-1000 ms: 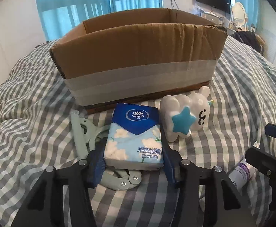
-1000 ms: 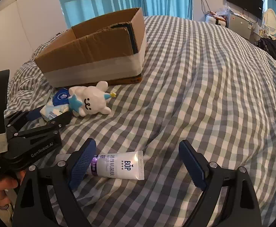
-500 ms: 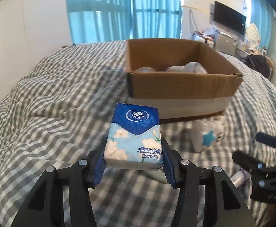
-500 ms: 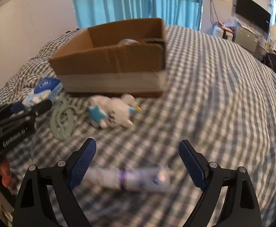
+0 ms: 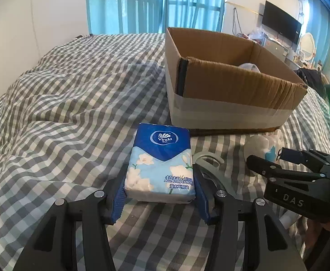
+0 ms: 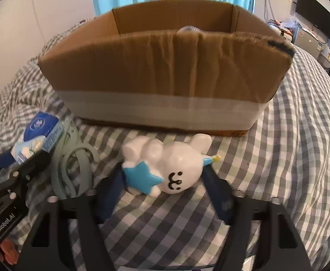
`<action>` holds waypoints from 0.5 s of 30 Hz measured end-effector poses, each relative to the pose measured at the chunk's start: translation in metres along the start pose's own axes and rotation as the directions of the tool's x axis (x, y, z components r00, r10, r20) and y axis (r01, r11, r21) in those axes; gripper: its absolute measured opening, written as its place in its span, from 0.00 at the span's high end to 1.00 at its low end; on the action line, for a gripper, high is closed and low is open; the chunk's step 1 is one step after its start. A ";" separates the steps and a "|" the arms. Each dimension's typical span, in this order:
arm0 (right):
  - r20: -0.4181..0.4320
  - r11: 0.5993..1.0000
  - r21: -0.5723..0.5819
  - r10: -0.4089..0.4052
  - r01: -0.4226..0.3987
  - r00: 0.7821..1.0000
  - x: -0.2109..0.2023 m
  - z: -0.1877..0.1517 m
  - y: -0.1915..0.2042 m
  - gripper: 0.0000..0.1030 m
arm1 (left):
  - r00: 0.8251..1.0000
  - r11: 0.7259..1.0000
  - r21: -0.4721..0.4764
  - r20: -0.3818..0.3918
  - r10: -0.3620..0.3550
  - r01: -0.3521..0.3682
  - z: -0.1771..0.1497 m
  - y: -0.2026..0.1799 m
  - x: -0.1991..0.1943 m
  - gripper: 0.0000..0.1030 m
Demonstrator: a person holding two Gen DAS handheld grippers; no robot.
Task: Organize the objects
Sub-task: 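Grasp the white plush toy with the right tool, then lower the tissue pack and plush toy into the box and release both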
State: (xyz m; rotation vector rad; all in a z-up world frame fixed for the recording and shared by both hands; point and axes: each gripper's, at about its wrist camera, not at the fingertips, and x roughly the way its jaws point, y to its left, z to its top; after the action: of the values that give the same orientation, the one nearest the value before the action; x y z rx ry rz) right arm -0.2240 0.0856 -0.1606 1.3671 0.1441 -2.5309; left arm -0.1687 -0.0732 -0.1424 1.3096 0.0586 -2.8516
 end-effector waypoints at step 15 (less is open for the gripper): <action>0.104 1.000 -0.016 0.015 -0.013 0.995 -0.090 -0.023 -0.012 0.39 | 0.999 0.999 -0.003 0.018 -0.033 0.033 -0.015 -0.029 -0.060 0.48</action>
State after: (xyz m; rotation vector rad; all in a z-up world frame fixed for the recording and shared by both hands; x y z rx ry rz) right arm -0.1620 0.1181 -0.0990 1.2236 0.1331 -2.5768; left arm -0.1189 -0.0442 -0.1057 1.2952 0.0853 -2.8892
